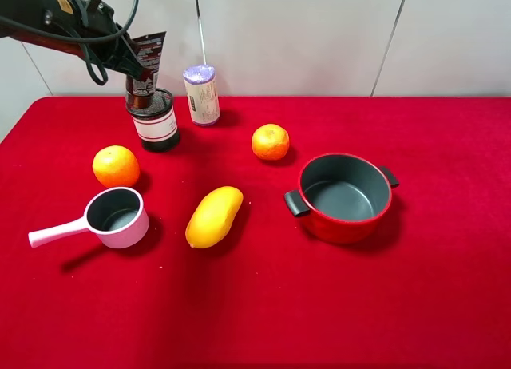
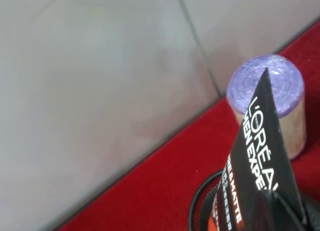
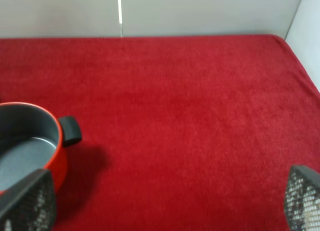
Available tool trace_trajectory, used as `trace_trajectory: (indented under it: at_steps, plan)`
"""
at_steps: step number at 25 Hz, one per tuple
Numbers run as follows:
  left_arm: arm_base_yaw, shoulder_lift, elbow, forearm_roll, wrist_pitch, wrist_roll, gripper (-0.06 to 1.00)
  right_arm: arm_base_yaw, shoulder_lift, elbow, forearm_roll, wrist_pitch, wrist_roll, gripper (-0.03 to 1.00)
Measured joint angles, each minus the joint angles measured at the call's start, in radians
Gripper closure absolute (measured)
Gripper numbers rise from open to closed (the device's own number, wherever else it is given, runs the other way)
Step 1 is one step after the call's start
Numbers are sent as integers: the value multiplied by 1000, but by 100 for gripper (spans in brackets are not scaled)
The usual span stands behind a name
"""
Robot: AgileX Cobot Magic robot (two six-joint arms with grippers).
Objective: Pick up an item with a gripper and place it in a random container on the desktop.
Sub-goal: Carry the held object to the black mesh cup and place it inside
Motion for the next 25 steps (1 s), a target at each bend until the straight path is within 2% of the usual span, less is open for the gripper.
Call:
trace_trajectory:
  at_steps: [25]
  plan:
    - [6,29,0,0,-61,7,94,0,0,0,0,0,0,27]
